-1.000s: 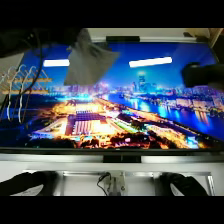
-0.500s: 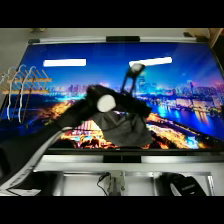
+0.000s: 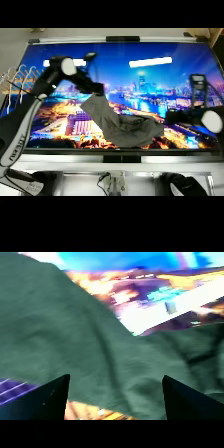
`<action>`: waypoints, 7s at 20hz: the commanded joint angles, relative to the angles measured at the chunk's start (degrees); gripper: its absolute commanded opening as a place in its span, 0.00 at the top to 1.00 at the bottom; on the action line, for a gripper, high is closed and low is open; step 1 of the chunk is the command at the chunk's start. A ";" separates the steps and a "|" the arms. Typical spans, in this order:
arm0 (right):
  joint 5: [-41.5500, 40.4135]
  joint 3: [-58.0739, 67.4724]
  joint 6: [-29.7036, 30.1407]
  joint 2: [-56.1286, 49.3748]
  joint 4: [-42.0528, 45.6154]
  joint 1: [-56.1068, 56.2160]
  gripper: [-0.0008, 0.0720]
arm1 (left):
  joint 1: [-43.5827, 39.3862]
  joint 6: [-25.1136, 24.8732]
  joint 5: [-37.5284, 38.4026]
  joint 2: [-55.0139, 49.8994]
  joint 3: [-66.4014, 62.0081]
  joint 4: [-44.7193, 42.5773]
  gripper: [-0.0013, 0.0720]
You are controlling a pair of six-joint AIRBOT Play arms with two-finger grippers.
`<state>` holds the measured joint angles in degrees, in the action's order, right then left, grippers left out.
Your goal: Fold the shirts.
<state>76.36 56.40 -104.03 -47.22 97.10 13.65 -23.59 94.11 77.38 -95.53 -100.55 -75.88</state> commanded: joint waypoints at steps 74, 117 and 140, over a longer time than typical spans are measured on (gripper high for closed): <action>-10.80 -13.38 12.81 -5.90 -23.37 -24.09 0.27 | 14.40 -5.03 -56.81 44.61 70.84 21.70 0.93; -21.11 8.13 19.17 -8.57 -30.27 -23.89 0.90 | 27.45 -4.00 -22.08 55.80 65.51 9.05 0.93; -21.11 7.87 25.11 -28.37 -42.56 -18.67 0.90 | 12.00 2.25 -38.66 20.83 58.23 21.57 0.01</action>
<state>53.74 64.29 -79.02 -75.55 54.17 -5.10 -7.53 93.62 47.18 -71.61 -42.72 -56.07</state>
